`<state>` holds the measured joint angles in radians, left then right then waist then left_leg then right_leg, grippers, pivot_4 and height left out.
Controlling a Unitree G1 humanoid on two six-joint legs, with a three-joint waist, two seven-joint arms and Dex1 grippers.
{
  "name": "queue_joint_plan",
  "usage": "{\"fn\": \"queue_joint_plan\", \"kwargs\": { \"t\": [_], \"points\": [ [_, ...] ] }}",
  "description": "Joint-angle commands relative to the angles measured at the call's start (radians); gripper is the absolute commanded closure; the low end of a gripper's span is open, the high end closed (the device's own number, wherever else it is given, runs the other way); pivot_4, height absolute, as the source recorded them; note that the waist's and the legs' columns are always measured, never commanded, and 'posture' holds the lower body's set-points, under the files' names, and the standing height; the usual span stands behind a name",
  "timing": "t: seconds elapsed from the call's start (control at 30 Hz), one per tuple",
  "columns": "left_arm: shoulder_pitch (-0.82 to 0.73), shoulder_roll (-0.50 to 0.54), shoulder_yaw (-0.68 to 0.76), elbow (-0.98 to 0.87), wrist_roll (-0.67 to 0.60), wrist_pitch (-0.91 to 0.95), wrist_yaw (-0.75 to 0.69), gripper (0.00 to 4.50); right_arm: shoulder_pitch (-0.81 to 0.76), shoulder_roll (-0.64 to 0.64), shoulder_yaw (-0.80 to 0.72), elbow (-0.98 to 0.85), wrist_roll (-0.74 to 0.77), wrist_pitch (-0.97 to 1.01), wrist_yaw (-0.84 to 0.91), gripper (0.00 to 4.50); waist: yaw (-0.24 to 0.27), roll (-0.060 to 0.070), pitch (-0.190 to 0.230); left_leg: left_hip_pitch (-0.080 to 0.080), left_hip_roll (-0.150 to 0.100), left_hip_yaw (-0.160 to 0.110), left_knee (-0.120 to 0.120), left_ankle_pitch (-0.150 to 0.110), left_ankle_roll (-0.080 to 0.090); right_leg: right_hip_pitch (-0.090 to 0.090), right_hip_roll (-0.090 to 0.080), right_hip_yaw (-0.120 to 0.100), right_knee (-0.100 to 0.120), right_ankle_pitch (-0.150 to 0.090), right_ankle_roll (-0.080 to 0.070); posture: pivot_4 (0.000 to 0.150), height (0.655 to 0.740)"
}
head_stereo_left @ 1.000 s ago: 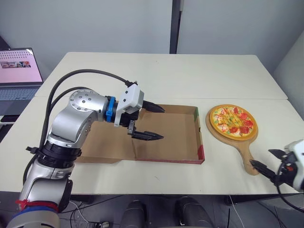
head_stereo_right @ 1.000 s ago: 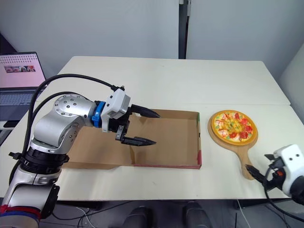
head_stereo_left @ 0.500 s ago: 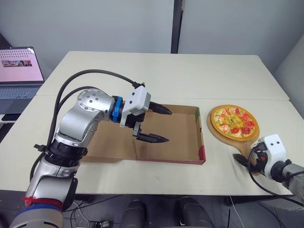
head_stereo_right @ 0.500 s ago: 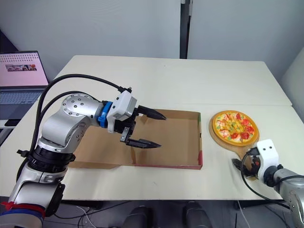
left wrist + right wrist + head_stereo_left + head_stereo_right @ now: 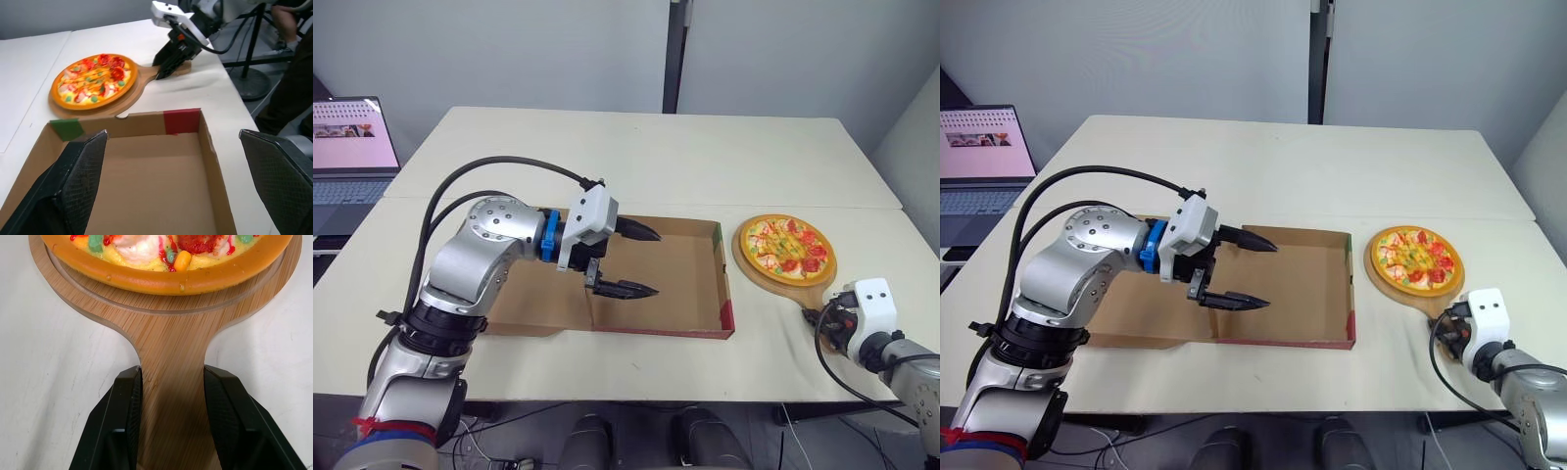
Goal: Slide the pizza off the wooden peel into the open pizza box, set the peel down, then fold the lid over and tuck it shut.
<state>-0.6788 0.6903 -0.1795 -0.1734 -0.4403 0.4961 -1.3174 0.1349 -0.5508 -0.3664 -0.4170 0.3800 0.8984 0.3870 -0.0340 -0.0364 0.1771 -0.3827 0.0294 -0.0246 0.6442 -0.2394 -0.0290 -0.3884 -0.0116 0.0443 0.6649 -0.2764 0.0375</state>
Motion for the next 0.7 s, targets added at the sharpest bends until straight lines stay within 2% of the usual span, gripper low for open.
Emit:
{"fn": "queue_joint_plan", "kwargs": {
  "t": [0.03, 0.17, 0.33, 0.53, 0.7],
  "points": [
    [0.002, 0.022, 0.048, -0.029, -0.024, 0.016, 0.018, 0.00, -0.011, 0.017, -0.046, -0.021, 0.005, -0.054, -0.016, 2.90, 0.000, 0.000, 0.000, 0.000, 0.000, 0.000, 0.000, 0.000, 0.000, 0.000, 0.000, 0.000, 0.000, 0.000, 0.000, 0.150, 0.7343],
    [0.016, 0.052, 0.076, -0.033, -0.028, 0.037, 0.038, 0.00, -0.033, -0.005, -0.098, -0.045, 0.008, -0.091, -0.006, 2.90, 0.001, 0.004, 0.002, -0.001, -0.001, 0.001, 0.000, 0.000, 0.000, -0.001, -0.001, 0.001, 0.000, 0.000, 0.000, 0.150, 0.7343],
    [0.033, 0.103, 0.118, -0.014, -0.020, 0.052, 0.063, 0.00, -0.091, -0.108, -0.152, -0.055, 0.015, -0.113, 0.047, 2.90, 0.001, 0.014, 0.009, -0.004, -0.002, 0.002, 0.000, 0.000, 0.000, -0.004, -0.002, 0.001, 0.000, 0.000, 0.000, 0.150, 0.7343],
    [0.049, 0.133, 0.162, 0.001, -0.025, 0.058, 0.093, 0.00, -0.185, -0.251, -0.105, -0.046, 0.036, -0.130, 0.181, 2.90, 0.001, 0.014, 0.009, -0.014, -0.001, 0.001, 0.000, 0.000, 0.000, -0.014, 0.000, 0.001, 0.001, 0.000, 0.000, 0.150, 0.7343],
    [0.103, 0.219, 0.178, 0.057, 0.018, 0.015, 0.065, 0.00, -0.276, -0.354, -0.027, -0.074, 0.088, -0.114, 0.301, 2.90, -0.001, 0.014, 0.009, -0.017, -0.001, 0.001, -0.001, 0.000, 0.000, -0.017, 0.000, 0.001, 0.001, 0.000, 0.000, 0.150, 0.7343]
  ]
}}
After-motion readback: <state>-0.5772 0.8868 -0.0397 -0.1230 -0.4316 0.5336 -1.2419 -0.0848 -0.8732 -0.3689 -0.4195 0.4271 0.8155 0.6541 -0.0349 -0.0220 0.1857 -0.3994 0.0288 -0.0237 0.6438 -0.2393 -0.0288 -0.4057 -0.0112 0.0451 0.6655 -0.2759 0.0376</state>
